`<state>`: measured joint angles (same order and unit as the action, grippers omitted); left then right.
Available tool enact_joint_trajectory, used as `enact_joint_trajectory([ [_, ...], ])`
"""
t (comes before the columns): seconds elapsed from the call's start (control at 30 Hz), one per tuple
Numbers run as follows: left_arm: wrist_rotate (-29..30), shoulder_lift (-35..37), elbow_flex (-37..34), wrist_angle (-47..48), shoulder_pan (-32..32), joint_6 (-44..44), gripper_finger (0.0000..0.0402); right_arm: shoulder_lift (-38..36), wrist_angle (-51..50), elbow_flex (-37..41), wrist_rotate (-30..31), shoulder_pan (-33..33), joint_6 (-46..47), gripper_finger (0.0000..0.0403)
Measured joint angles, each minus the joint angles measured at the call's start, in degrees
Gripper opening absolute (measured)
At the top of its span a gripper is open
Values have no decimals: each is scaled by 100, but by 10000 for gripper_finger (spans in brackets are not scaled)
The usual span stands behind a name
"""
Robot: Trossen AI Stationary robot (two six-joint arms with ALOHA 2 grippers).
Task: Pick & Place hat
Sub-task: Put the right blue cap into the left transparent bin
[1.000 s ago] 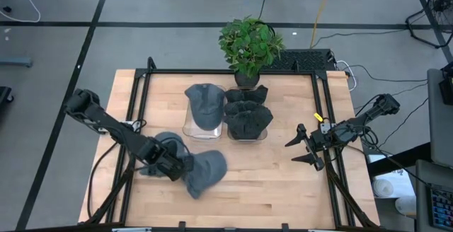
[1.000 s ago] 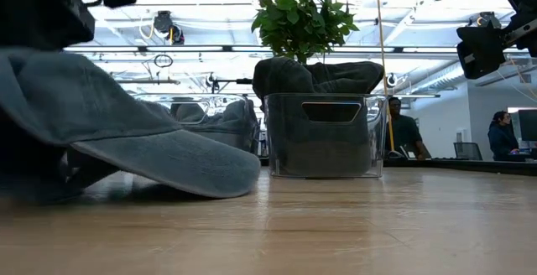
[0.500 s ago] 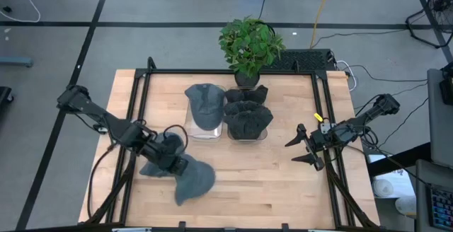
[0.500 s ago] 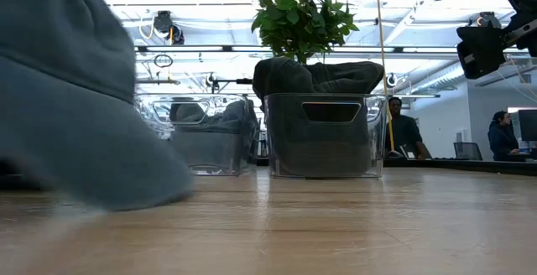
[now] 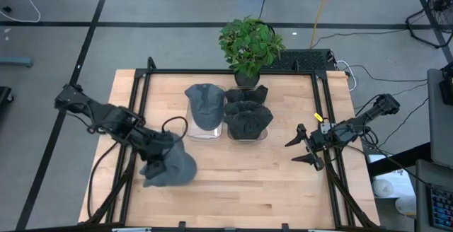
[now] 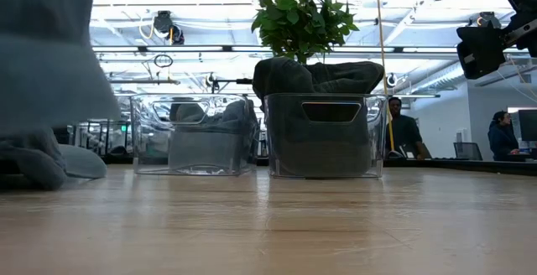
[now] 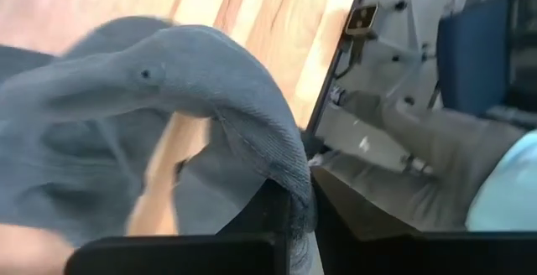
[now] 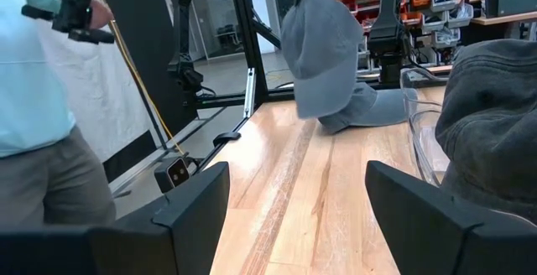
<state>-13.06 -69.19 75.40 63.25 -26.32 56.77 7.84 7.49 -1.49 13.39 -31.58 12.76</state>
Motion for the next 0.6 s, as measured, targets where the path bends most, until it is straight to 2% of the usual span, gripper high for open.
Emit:
enact_joint_trajectory([
  [0.33, -51, -107, 1310, 1513, 479, -2044, 27, 0, -1, 1, 0, 1, -1, 267],
  [0.6, 105, -469, 2294, 2718, 525, -3683, 27, 0, -1, 1, 0, 0, 1, 267],
])
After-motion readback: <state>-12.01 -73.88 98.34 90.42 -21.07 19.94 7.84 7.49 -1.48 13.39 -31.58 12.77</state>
